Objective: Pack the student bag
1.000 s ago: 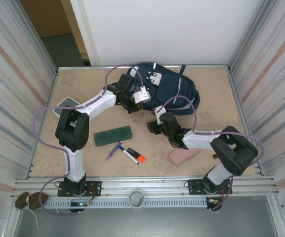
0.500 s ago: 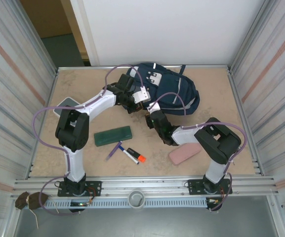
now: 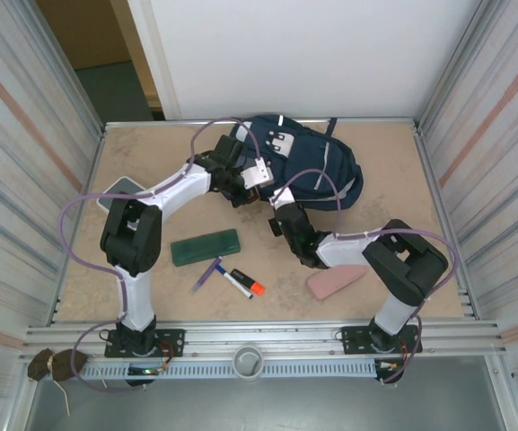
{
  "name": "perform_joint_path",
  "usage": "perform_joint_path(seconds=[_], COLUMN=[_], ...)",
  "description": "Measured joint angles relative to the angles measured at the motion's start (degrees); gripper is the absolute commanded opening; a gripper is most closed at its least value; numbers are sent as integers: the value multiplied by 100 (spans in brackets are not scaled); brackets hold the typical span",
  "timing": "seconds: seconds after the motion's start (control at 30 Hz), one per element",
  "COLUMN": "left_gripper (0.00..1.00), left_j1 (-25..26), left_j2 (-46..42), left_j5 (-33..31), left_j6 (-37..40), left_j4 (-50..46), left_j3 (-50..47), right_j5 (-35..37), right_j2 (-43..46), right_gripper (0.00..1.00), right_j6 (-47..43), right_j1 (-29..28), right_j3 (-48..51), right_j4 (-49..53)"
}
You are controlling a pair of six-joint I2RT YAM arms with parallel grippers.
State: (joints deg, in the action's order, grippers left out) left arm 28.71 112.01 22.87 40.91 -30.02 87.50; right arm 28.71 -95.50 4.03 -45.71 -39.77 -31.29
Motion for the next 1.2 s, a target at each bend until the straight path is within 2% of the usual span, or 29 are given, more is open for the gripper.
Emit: perform_joint_path(seconds=[0.2, 0.47, 0.7, 0.77, 0.9, 1.0, 1.1, 1.2], left_gripper=[0, 0, 0, 6, 34, 49, 60, 63], left_j1=[-33, -337, -577, -601, -625, -590, -479, -236], left_j2=[-72, -168, -190, -201, -275, -538, -1010, -1392], left_j5=[72, 68, 66, 15, -142, -210, -146, -109], left_j6=[190, 369, 428, 431, 448, 391, 302, 280], left_j4=[138, 380, 702, 732, 732, 750, 922, 1145], left_j3=[-313, -629, -876, -918, -994, -1163, -1460, -1657], right_j5=[-511, -1147, -2170, -2481, -2959, -3239, -3565, -3821], right_j2=[730, 1521, 2017, 2022, 1980, 1939, 1934, 1934], right_gripper=[0, 0, 0, 0, 0, 0, 0, 0], right_j6=[208, 734, 1158, 1274, 1521, 1685, 1851, 2000], right_j1=[341, 1038, 1858, 1897, 1858, 1832, 1797, 1757], right_j3=[387, 695, 695, 645, 376, 144, -35, -151], right_j4=[706, 1729, 2533, 2682, 2973, 3139, 3206, 3250])
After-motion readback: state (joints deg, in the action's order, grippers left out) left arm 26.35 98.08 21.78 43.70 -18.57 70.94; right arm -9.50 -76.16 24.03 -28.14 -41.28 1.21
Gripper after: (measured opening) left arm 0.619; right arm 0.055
